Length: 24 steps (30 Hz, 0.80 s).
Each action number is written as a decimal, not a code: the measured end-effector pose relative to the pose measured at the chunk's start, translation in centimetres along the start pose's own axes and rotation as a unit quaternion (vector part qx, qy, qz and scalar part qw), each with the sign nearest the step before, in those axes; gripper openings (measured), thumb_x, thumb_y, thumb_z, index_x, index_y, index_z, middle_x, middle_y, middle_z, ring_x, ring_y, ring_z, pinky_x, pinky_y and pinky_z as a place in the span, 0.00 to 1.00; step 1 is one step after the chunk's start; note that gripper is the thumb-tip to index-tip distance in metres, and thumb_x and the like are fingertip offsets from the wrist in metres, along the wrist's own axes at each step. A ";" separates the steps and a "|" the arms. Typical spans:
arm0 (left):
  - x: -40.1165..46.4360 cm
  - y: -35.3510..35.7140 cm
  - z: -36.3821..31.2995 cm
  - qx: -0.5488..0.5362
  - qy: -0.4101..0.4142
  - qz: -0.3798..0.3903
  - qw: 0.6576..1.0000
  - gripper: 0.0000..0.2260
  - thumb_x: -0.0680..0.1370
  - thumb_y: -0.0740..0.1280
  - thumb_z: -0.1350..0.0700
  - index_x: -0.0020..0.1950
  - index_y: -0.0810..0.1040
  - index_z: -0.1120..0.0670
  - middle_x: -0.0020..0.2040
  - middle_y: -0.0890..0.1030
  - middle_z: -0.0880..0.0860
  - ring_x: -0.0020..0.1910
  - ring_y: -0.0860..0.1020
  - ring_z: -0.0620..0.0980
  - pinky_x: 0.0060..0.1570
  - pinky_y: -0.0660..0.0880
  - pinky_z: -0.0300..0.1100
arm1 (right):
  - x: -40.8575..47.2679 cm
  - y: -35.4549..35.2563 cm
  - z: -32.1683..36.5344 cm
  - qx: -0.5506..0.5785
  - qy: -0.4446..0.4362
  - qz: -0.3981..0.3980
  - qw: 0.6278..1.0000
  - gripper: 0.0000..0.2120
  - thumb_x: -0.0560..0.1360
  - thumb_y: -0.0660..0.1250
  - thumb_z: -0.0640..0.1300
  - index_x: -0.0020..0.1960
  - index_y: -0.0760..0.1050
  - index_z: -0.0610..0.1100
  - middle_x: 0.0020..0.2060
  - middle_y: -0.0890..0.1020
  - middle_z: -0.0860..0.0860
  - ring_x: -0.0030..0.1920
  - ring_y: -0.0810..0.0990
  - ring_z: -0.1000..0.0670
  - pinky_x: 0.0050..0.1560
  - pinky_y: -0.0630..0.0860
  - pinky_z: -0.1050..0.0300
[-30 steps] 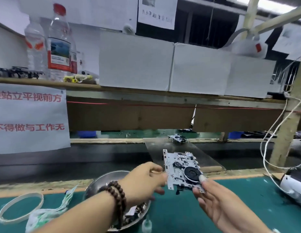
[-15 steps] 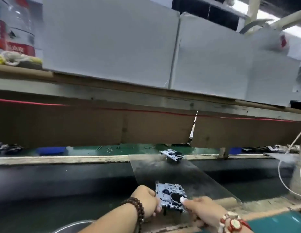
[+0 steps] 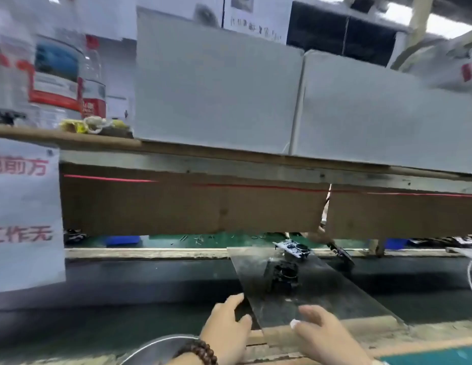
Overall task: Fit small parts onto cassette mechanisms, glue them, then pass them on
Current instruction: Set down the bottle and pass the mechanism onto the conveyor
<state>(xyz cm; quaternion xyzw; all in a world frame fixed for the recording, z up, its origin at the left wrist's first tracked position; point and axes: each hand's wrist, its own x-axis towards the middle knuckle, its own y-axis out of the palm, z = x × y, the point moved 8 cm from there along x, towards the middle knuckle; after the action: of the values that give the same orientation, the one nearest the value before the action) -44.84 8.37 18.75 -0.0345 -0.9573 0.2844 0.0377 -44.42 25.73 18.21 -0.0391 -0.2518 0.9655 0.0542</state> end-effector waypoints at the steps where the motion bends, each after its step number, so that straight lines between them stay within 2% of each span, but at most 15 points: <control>1: -0.9 -0.7 -0.3 0.003 0.007 -0.016 1.000 0.19 0.80 0.58 0.54 0.70 0.63 0.44 0.67 0.66 0.48 0.60 0.75 0.46 0.62 0.70 0.41 | -0.6 0.5 0.5 -0.009 -0.007 0.012 1.000 0.12 0.74 0.68 0.41 0.56 0.72 0.44 0.52 0.77 0.47 0.51 0.77 0.51 0.47 0.72 0.68; 3: -3.4 -2.3 -2.2 -0.002 0.026 -0.030 0.999 0.17 0.80 0.58 0.54 0.68 0.65 0.43 0.63 0.69 0.44 0.58 0.75 0.42 0.59 0.70 0.36 | -2.8 0.0 2.5 -0.017 -0.024 0.018 0.999 0.06 0.73 0.68 0.42 0.48 0.72 0.49 0.50 0.78 0.51 0.44 0.76 0.55 0.42 0.70 0.69; 5: -6.2 -3.4 -3.9 0.020 0.046 -0.025 0.998 0.17 0.79 0.59 0.54 0.68 0.65 0.43 0.61 0.71 0.44 0.57 0.74 0.41 0.56 0.69 0.31 | -5.5 -0.6 4.7 -0.019 -0.059 0.017 0.998 0.05 0.74 0.67 0.44 0.46 0.72 0.50 0.47 0.77 0.53 0.36 0.72 0.59 0.40 0.68 0.69; 8: -10.7 -3.9 -4.5 0.040 0.049 -0.002 0.998 0.17 0.79 0.60 0.56 0.68 0.68 0.48 0.60 0.73 0.48 0.53 0.76 0.46 0.52 0.71 0.36 | -10.2 -0.7 7.7 -0.034 -0.122 0.029 0.992 0.04 0.75 0.65 0.44 0.50 0.73 0.48 0.41 0.76 0.56 0.33 0.68 0.62 0.33 0.64 0.71; 11: -15.7 -4.4 -4.3 0.027 0.034 0.009 0.999 0.16 0.78 0.60 0.58 0.66 0.69 0.51 0.59 0.75 0.50 0.49 0.78 0.50 0.45 0.74 0.42 | -15.1 0.7 9.9 -0.053 -0.169 0.057 0.983 0.06 0.76 0.64 0.43 0.53 0.75 0.46 0.38 0.75 0.57 0.33 0.69 0.62 0.32 0.64 0.71; 13: -18.7 -5.2 -4.1 0.058 0.039 0.011 0.997 0.15 0.79 0.60 0.56 0.66 0.69 0.50 0.58 0.77 0.51 0.51 0.78 0.51 0.47 0.73 0.43 | -18.3 1.9 10.8 -0.046 -0.187 0.084 0.978 0.06 0.76 0.64 0.42 0.52 0.77 0.45 0.38 0.76 0.56 0.36 0.72 0.61 0.32 0.66 0.73; 16: -22.9 -7.3 -3.2 0.145 0.052 -0.010 0.988 0.17 0.79 0.59 0.54 0.68 0.68 0.49 0.59 0.75 0.49 0.52 0.76 0.48 0.50 0.70 0.36 | -22.5 3.9 11.3 0.025 -0.187 0.119 0.975 0.05 0.76 0.63 0.39 0.49 0.77 0.44 0.41 0.80 0.52 0.38 0.75 0.59 0.29 0.67 0.76; 17: -24.3 -8.1 -2.5 0.170 0.051 -0.017 0.984 0.18 0.79 0.59 0.54 0.69 0.67 0.49 0.60 0.75 0.49 0.53 0.75 0.48 0.52 0.70 0.37 | -23.7 4.8 11.3 0.049 -0.182 0.133 0.973 0.05 0.76 0.63 0.39 0.48 0.77 0.45 0.41 0.80 0.52 0.37 0.75 0.59 0.28 0.67 0.77; 20: -28.3 -9.8 0.8 0.284 0.007 -0.022 0.958 0.20 0.79 0.58 0.52 0.71 0.62 0.50 0.67 0.67 0.51 0.65 0.68 0.51 0.63 0.65 0.44 | -26.6 8.7 11.0 0.062 -0.174 0.189 0.964 0.06 0.77 0.63 0.39 0.46 0.78 0.48 0.44 0.81 0.53 0.41 0.76 0.57 0.29 0.69 0.75; 22: -30.4 -11.5 3.3 0.379 -0.030 -0.032 0.924 0.21 0.79 0.58 0.50 0.71 0.60 0.48 0.70 0.62 0.49 0.69 0.59 0.51 0.65 0.59 0.51 | -28.0 11.5 10.7 0.049 -0.166 0.226 0.959 0.06 0.77 0.63 0.40 0.47 0.78 0.48 0.45 0.81 0.50 0.42 0.76 0.55 0.30 0.70 0.73; 24: -32.0 -13.9 5.4 0.437 -0.061 -0.050 0.896 0.23 0.77 0.60 0.47 0.71 0.60 0.47 0.71 0.59 0.49 0.71 0.54 0.51 0.65 0.56 0.54 | -29.1 14.2 10.4 0.025 -0.161 0.253 0.954 0.05 0.77 0.63 0.41 0.47 0.77 0.48 0.47 0.82 0.47 0.42 0.76 0.54 0.34 0.72 0.68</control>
<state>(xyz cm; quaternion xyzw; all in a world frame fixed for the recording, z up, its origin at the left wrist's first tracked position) -14.09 -8.94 20.13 0.0502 -0.7378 0.6731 0.0050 -17.89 4.75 21.67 0.0555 -0.2149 0.9470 -0.2323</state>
